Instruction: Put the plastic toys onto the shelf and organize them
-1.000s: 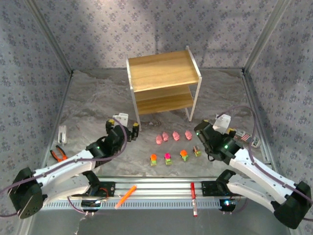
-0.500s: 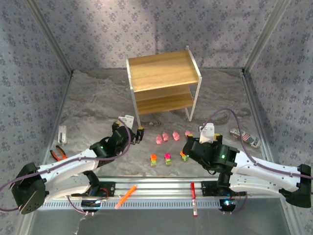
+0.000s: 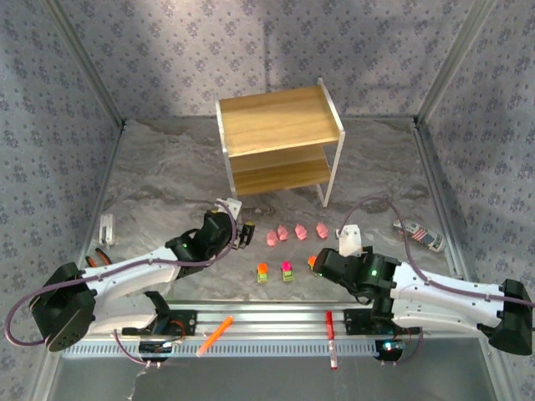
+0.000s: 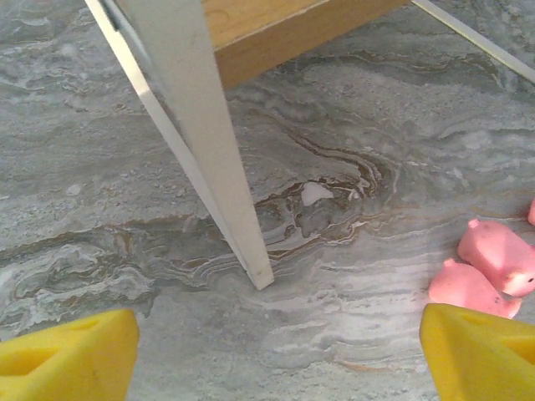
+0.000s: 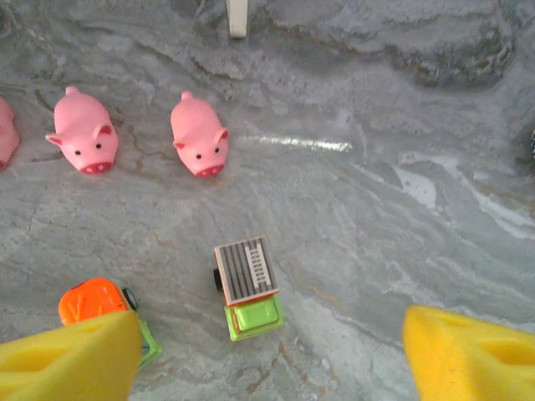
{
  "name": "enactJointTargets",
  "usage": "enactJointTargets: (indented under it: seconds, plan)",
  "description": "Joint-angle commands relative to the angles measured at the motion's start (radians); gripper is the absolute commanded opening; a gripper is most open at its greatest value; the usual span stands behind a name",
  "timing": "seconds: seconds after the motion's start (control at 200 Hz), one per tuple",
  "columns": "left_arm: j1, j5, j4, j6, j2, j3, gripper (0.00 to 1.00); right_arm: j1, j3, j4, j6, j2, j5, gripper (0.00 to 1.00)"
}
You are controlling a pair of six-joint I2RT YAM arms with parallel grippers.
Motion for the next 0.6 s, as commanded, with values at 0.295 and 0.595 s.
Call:
enactJointTargets:
  seconds: [0.295,0.595]
  plan:
    - [-0.009,0.050,0.003,-0.001,0.034,0.043,0.88,-0.206,-0.020,0.043,-0.110,0.021,-0.246,0.65]
    - [-0.008,0.050,0.000,-0.002,0.037,0.045,0.88,-0.312,-0.008,0.096,-0.218,0.063,-0.389,0.59]
